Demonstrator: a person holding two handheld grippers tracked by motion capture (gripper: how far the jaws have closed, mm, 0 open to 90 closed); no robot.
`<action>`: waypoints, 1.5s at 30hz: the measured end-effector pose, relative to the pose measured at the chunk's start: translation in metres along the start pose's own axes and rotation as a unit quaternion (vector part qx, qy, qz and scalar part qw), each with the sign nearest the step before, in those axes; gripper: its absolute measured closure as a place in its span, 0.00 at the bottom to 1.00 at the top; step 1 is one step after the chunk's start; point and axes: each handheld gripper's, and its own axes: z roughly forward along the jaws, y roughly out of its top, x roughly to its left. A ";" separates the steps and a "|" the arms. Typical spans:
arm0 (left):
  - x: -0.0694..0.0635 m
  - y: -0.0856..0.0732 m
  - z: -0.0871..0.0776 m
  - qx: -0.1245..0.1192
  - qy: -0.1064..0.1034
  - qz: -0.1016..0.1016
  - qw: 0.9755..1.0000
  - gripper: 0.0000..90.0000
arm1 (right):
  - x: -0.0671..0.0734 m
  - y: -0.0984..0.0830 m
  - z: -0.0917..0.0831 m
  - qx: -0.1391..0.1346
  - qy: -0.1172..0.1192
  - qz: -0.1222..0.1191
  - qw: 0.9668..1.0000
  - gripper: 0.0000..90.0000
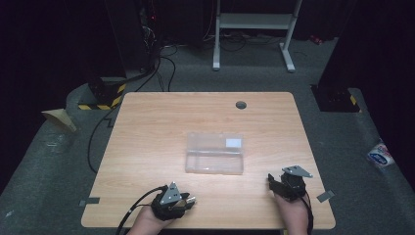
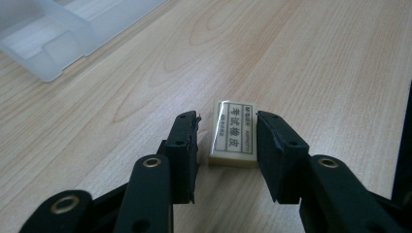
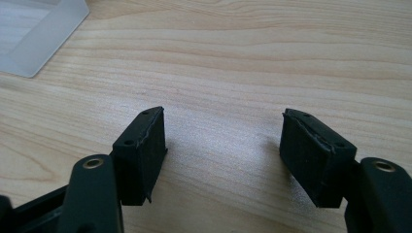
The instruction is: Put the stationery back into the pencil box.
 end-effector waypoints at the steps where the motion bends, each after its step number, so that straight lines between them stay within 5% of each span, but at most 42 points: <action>1: 0.001 0.000 -0.001 0.000 0.003 -0.001 1.000 0.67 | 0.000 0.000 0.000 0.000 0.000 0.000 1.000 0.37; 20: -0.002 0.002 0.003 -0.011 0.023 0.000 1.000 0.75 | 0.000 0.000 0.000 0.000 0.000 0.000 1.000 0.37; 36: 0.009 0.002 -0.008 -0.044 0.048 -0.025 0.998 0.75 | 0.001 0.000 0.000 -0.001 0.001 -0.003 1.000 0.39; 45: 0.022 0.006 -0.016 -0.057 0.071 -0.069 0.993 0.75 | 0.001 0.000 0.000 -0.001 0.001 -0.004 1.000 0.39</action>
